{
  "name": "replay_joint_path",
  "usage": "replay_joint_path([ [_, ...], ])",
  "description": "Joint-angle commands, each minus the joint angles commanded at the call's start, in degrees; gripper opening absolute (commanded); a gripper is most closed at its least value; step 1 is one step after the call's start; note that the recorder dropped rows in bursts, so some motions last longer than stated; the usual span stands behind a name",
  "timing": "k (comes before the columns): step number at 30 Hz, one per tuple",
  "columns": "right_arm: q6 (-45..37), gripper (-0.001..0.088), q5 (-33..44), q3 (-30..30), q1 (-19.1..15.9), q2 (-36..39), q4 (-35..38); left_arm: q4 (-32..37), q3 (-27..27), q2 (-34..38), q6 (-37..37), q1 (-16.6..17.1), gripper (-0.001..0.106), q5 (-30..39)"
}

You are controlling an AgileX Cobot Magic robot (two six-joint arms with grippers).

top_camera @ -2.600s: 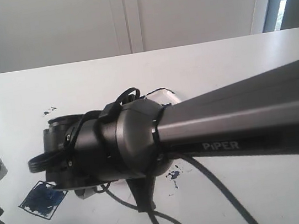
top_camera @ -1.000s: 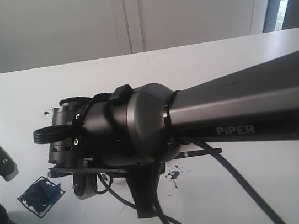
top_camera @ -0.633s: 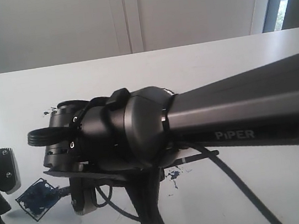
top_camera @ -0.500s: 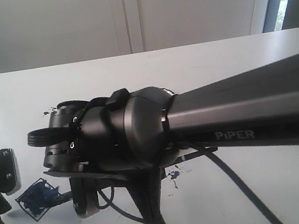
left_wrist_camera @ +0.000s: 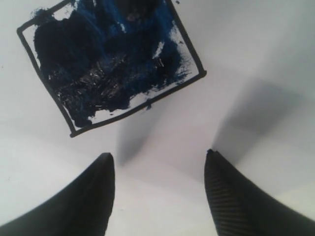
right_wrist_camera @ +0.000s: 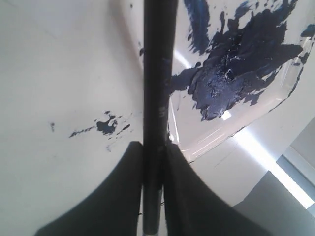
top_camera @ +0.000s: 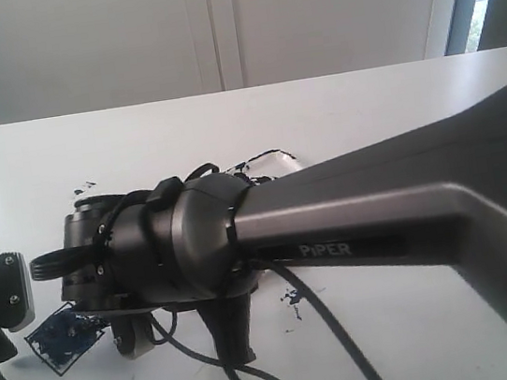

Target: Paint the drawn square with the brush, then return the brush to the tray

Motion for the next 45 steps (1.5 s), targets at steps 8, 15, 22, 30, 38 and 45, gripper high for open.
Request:
replay_joint_path([
  [8, -0.6, 0.0, -0.1, -5.3, 0.0, 4.0, -0.3, 0.0, 0.0, 0.0, 0.0, 0.0, 0.059, -0.1],
  [15, -0.7, 0.0, -0.7, -6.0, 0.1, 5.8, -1.1, 0.0, 0.0, 0.0, 0.0, 0.0, 0.059, -0.4],
  [22, -0.7, 0.0, -2.6, -6.0, 0.8, 5.8, -1.3, 0.0, 0.0, 0.0, 0.0, 0.0, 0.059, -1.0],
  [30, -1.0, 0.0, -3.8, -6.0, 1.8, 6.0, -2.1, 0.0, 0.0, 0.1, 0.0, 0.0, 0.059, -1.0],
  [38, -1.0, 0.0, -2.8, -6.0, 1.8, 6.7, -4.4, 0.0, 0.0, 0.1, -0.1, 0.0, 0.059, -1.0],
  [45, -1.0, 0.0, -2.8, -6.0, 1.8, 8.0, -4.7, 0.0, 0.0, 0.1, -0.1, 0.0, 0.059, -1.0],
])
